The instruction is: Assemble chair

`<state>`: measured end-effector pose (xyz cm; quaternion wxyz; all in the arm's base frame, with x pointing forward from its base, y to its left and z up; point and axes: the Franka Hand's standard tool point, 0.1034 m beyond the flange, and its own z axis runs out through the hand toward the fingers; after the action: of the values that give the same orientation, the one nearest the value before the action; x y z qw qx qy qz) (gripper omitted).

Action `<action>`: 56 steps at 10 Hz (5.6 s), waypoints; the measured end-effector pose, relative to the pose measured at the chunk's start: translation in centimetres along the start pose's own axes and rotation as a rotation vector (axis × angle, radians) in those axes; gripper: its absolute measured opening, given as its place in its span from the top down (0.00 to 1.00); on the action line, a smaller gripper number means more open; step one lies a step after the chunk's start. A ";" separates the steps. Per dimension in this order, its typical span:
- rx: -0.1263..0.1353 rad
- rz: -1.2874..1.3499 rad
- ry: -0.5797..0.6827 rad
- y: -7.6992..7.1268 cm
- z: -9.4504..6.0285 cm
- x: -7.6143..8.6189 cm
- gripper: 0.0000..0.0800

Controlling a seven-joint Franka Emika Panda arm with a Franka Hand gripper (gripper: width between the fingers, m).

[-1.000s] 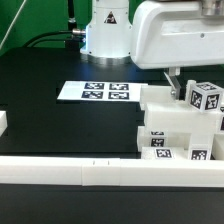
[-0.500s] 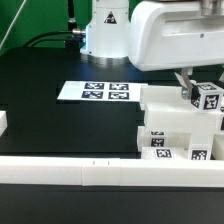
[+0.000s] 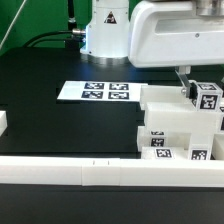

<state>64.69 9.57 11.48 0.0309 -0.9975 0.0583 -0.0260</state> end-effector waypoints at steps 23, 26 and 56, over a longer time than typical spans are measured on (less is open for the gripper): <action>-0.035 -0.434 0.009 -1.1 0.3 -0.1 0.19; -0.037 -0.622 0.002 -0.3 0.3 0.1 0.19; -0.030 0.741 0.026 1.4 0.3 0.2 0.64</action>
Offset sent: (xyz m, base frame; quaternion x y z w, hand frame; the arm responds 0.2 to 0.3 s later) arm -0.0023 -0.0050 -0.0062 -0.0035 0.0025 0.1736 0.9848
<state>64.75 8.13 11.07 0.0227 -0.9086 0.4162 -0.0246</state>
